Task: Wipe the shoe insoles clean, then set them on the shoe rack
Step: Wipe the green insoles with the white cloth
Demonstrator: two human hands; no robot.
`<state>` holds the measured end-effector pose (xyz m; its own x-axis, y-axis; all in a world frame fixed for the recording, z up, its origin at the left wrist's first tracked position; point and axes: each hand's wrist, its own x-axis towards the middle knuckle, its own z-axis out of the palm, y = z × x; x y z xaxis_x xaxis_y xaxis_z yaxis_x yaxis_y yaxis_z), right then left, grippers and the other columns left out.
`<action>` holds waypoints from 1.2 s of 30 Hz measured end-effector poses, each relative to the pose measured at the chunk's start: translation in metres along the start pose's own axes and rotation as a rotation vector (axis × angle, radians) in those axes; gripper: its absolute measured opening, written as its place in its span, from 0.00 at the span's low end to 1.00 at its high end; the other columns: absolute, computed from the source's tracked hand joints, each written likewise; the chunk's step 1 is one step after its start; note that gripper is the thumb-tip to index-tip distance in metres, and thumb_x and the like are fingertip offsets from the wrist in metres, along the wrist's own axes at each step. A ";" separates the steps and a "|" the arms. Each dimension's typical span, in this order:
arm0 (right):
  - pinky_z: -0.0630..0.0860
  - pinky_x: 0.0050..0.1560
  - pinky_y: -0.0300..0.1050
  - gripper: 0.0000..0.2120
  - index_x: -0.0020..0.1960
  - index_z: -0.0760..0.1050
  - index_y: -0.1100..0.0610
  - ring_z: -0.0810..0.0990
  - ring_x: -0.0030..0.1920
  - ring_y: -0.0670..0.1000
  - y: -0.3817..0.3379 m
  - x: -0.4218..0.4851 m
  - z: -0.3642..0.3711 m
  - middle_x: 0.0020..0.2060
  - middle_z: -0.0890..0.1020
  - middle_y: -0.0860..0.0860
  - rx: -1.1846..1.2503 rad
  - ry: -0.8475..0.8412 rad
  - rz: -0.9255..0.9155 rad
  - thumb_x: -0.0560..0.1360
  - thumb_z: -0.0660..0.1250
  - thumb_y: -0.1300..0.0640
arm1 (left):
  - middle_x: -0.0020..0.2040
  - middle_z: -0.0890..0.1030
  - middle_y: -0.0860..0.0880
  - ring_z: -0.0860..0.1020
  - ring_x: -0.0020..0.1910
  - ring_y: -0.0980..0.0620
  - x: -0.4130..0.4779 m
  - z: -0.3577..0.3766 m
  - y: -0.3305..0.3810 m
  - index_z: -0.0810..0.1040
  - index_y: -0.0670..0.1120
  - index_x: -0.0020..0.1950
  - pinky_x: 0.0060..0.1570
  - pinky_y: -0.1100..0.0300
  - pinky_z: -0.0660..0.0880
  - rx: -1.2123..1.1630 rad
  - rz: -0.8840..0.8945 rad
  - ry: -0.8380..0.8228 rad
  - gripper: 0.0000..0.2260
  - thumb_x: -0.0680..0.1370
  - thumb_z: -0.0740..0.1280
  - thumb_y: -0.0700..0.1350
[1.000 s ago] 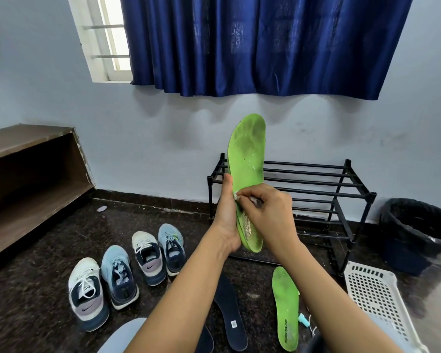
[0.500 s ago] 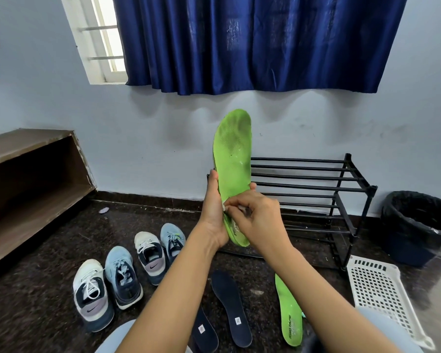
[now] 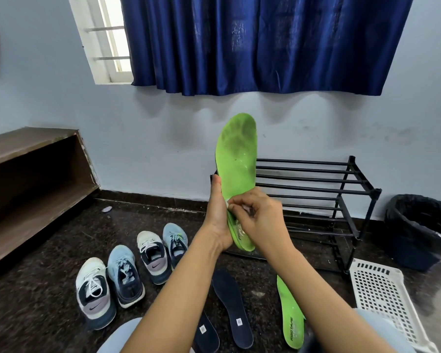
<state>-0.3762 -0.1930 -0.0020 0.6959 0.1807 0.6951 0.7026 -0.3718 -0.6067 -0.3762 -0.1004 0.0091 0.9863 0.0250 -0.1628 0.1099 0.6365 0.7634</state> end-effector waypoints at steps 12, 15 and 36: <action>0.65 0.43 0.22 0.04 0.42 0.83 0.60 0.77 0.37 0.47 0.007 0.017 -0.009 0.37 0.82 0.53 -0.117 0.139 0.028 0.68 0.72 0.65 | 0.44 0.83 0.44 0.82 0.43 0.50 -0.012 0.014 -0.018 0.81 0.43 0.53 0.45 0.59 0.79 0.012 0.009 -0.074 0.27 0.81 0.52 0.62; 0.66 0.42 0.21 0.04 0.42 0.83 0.60 0.76 0.36 0.46 0.007 0.014 -0.005 0.37 0.82 0.53 -0.114 0.128 0.023 0.68 0.73 0.66 | 0.40 0.83 0.44 0.82 0.39 0.50 -0.012 0.012 -0.014 0.81 0.43 0.50 0.40 0.60 0.80 0.019 0.000 -0.057 0.28 0.81 0.51 0.63; 0.73 0.42 0.42 0.04 0.42 0.83 0.61 0.79 0.38 0.53 0.007 0.005 0.003 0.38 0.80 0.55 -0.154 0.052 0.050 0.70 0.70 0.66 | 0.40 0.82 0.44 0.82 0.38 0.49 -0.011 0.001 -0.008 0.81 0.42 0.51 0.38 0.60 0.79 0.020 -0.028 -0.032 0.29 0.80 0.51 0.64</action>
<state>-0.3669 -0.1923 -0.0037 0.7179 0.1127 0.6870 0.6335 -0.5150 -0.5775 -0.3878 -0.1067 0.0052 0.9863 -0.0173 -0.1642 0.1393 0.6211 0.7712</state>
